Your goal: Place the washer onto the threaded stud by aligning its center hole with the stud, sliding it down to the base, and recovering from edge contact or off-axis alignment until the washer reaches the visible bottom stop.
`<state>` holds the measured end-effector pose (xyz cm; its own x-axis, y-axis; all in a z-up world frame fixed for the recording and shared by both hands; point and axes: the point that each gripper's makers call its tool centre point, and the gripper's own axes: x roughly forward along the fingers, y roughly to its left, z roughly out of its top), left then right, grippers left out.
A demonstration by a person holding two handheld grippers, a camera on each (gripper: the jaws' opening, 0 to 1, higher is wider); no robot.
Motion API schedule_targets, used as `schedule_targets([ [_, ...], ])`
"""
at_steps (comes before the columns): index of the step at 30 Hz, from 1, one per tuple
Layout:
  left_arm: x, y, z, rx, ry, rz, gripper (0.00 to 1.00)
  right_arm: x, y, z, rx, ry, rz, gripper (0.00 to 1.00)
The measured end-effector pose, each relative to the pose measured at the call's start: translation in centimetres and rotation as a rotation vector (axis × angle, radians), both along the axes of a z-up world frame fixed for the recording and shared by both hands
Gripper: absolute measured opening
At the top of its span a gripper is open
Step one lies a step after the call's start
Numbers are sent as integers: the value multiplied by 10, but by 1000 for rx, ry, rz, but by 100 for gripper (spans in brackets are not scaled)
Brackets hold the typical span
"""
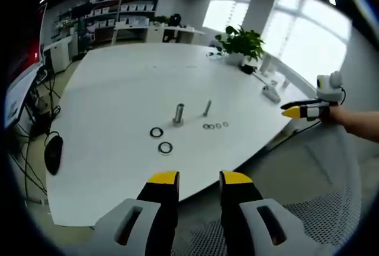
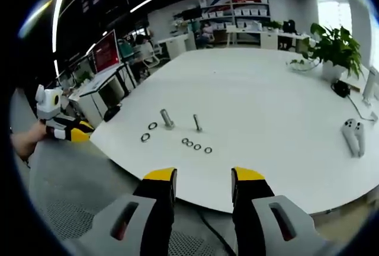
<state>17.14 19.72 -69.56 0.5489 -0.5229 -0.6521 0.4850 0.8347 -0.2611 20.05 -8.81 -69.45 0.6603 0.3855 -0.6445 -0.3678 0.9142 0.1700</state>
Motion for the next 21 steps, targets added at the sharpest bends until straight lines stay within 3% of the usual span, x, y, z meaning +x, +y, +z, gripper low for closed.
schedule_targets([
  [21, -2, 0, -2, 9, 4, -12, 25, -1, -3, -1, 3, 2, -17, 39],
])
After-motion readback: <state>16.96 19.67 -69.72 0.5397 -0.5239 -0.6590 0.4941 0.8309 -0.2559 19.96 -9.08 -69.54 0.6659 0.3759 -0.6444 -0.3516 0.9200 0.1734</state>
